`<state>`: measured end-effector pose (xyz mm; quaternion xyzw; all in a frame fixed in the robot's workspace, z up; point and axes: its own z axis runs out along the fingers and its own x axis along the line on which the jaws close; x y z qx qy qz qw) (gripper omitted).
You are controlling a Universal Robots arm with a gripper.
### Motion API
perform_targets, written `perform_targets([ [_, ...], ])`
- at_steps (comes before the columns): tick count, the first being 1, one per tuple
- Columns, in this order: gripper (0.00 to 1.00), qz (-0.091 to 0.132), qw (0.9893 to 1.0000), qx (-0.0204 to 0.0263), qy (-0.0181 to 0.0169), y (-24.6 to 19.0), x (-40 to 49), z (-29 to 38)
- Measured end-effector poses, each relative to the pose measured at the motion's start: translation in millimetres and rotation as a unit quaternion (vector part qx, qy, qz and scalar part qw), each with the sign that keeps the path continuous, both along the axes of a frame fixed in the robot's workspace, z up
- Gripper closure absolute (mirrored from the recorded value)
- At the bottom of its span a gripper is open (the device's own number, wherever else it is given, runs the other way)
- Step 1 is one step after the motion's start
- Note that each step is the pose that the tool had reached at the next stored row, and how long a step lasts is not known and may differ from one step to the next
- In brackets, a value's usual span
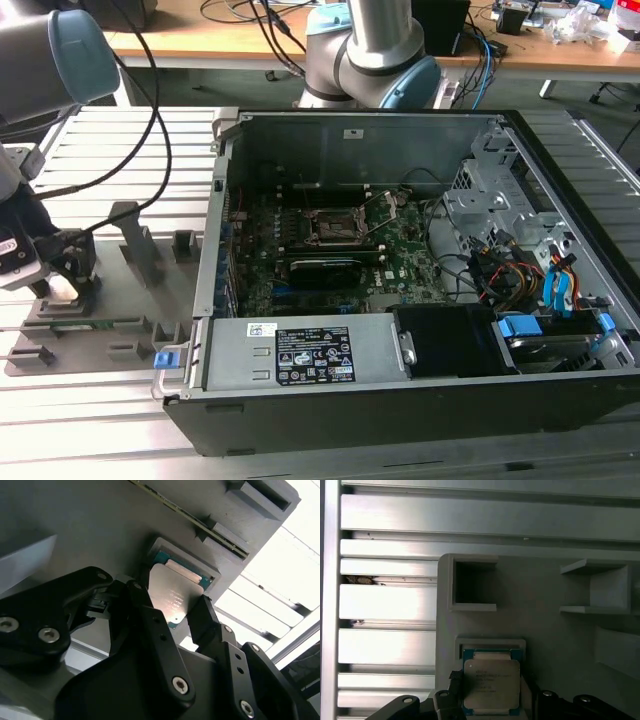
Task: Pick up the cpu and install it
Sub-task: 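Pick up the cpu and move it towards the insertion slot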
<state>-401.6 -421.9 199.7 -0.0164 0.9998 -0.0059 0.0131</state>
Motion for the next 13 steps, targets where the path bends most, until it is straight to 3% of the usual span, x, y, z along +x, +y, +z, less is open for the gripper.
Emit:
perform_targets([
  [13, 0.45, 0.000, 1.0000, 0.0000, 0.0000, 0.0, 0.0, 15.5],
])
